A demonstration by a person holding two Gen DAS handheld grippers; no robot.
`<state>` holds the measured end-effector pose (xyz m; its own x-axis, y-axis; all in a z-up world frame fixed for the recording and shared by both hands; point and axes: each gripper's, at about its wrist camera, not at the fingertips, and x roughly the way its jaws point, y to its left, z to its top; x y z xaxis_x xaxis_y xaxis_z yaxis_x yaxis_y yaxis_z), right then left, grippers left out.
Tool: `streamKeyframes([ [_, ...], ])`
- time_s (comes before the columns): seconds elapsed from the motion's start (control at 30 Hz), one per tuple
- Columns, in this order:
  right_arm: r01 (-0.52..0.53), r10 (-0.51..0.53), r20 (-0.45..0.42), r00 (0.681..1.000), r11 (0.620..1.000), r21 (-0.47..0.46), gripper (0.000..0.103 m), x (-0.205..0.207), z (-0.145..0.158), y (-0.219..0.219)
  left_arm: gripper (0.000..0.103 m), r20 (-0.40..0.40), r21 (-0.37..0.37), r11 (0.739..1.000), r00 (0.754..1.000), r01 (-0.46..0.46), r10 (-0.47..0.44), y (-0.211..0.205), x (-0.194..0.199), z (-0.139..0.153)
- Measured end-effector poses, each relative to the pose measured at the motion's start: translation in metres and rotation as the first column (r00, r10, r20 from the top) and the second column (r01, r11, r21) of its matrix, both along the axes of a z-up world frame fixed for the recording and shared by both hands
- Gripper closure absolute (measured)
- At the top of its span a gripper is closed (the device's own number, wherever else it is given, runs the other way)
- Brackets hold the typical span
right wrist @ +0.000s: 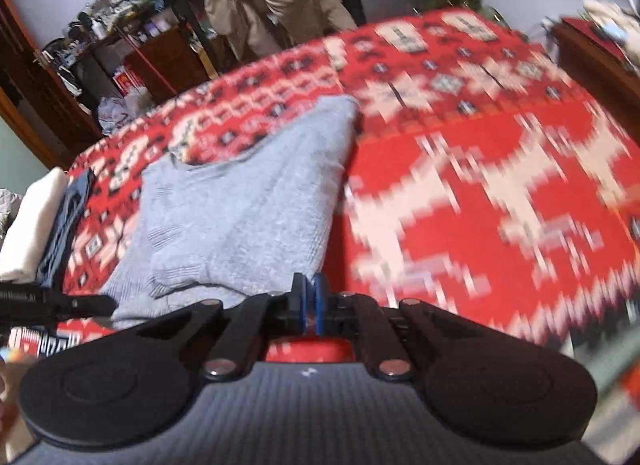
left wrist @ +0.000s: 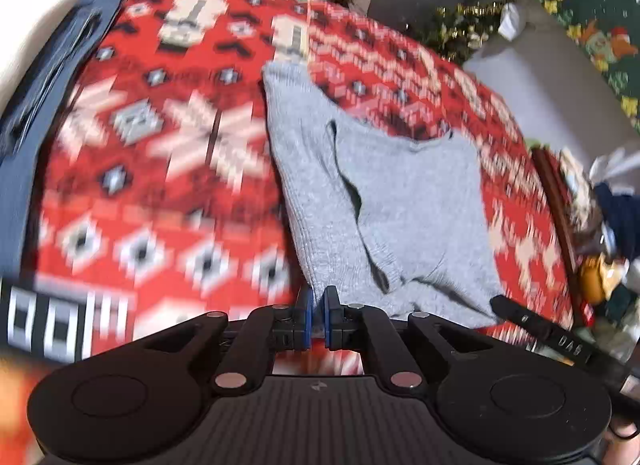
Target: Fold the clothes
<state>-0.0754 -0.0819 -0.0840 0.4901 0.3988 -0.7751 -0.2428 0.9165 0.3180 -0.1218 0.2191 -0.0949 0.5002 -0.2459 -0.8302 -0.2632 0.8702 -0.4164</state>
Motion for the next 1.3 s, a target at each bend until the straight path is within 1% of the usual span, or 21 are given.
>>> streamKeyframes([
  [0.1,0.019,-0.019,-0.033,0.999,1.000,0.014,0.099,-0.018,-0.007,-0.012,0.097,-0.008,0.017,1.000,1.000,-0.007,0.008,-0.008,-0.020,-0.009],
  [0.17,0.022,-0.022,-0.034,0.999,1.000,0.012,0.098,-0.023,-0.007,-0.013,0.096,0.000,0.010,1.000,1.000,-0.024,0.024,-0.007,-0.026,-0.009],
  [0.2,0.022,-0.021,-0.032,0.999,1.000,0.008,0.094,-0.024,-0.006,-0.013,0.096,0.012,0.008,0.999,0.999,-0.036,0.035,-0.005,-0.029,-0.006],
  [0.23,0.025,-0.025,-0.027,0.999,1.000,0.004,0.090,-0.025,-0.005,-0.013,0.096,0.030,0.009,0.999,0.998,-0.050,0.050,-0.003,-0.032,-0.001],
  [0.3,0.046,-0.046,0.005,0.999,0.999,0.023,0.086,-0.028,0.004,-0.019,0.088,0.082,0.000,0.998,0.994,-0.069,0.069,0.003,-0.038,0.010],
  [0.37,0.066,-0.068,0.041,0.997,0.996,0.056,0.085,-0.029,0.013,-0.027,0.088,0.140,-0.005,0.997,0.987,-0.081,0.081,0.009,-0.042,0.022],
  [0.43,0.066,-0.072,0.071,0.995,0.994,0.085,0.085,-0.020,0.017,-0.030,0.088,0.199,0.010,0.997,0.978,-0.073,0.070,0.008,-0.034,0.032],
  [0.5,0.057,-0.068,0.100,0.993,0.992,0.112,0.085,-0.006,0.020,-0.030,0.085,0.257,0.022,0.998,0.965,-0.056,0.049,0.003,-0.020,0.041],
  [0.57,0.024,-0.041,0.140,0.989,0.992,0.122,0.085,0.012,0.020,-0.024,0.083,0.301,0.011,1.000,0.953,-0.013,0.009,-0.004,0.003,0.042],
  [0.6,-0.002,-0.017,0.162,0.987,0.993,0.120,0.087,0.021,0.020,-0.017,0.083,0.316,0.004,1.000,0.949,0.013,-0.014,-0.009,0.018,0.041],
  [0.7,-0.060,0.043,0.197,0.979,0.995,0.078,0.088,0.051,0.013,0.004,0.083,0.317,0.017,0.997,0.945,0.079,-0.080,-0.024,0.064,0.030],
  [0.8,-0.065,0.061,0.156,0.986,0.998,0.023,0.088,0.073,-0.004,0.016,0.084,0.271,0.062,0.992,0.955,0.112,-0.125,-0.034,0.097,0.010],
  [0.87,-0.064,0.067,0.120,0.990,0.998,-0.026,0.088,0.077,-0.017,0.017,0.087,0.229,0.073,0.991,0.965,0.116,-0.130,-0.037,0.105,-0.006],
  [0.93,-0.067,0.071,0.118,0.990,0.997,-0.040,0.088,0.074,-0.025,0.016,0.091,0.204,0.070,0.993,0.973,0.098,-0.111,-0.035,0.105,-0.020],
  [0.97,-0.064,0.069,0.118,0.991,0.997,-0.041,0.088,0.073,-0.026,0.015,0.098,0.201,0.064,0.994,0.975,0.089,-0.100,-0.033,0.105,-0.024],
  [1.0,-0.053,0.058,0.109,0.992,0.998,-0.046,0.086,0.073,-0.025,0.013,0.099,0.203,0.056,0.995,0.975,0.082,-0.092,-0.030,0.104,-0.025],
  [1.03,-0.041,0.046,0.100,0.994,0.998,-0.051,0.082,0.072,-0.024,0.011,0.099,0.205,0.048,0.996,0.975,0.078,-0.086,-0.028,0.104,-0.025],
  [1.1,-0.012,0.015,0.088,0.996,0.999,-0.036,0.080,0.072,-0.023,0.004,0.098,0.226,0.048,0.996,0.971,0.074,-0.083,-0.025,0.103,-0.021],
  [1.17,0.014,-0.012,0.118,0.993,1.000,-0.014,0.080,0.071,-0.017,-0.001,0.096,0.259,0.038,0.996,0.962,0.077,-0.085,-0.023,0.100,-0.018],
  [1.23,0.018,-0.016,0.182,0.983,1.000,-0.010,0.082,0.074,-0.009,0.003,0.095,0.293,0.023,0.996,0.952,0.084,-0.087,-0.020,0.098,-0.016],
  [1.3,0.009,-0.007,0.242,0.970,1.000,-0.010,0.087,0.079,-0.004,0.011,0.095,0.295,-0.016,0.996,0.952,0.087,-0.079,-0.017,0.098,-0.018],
])
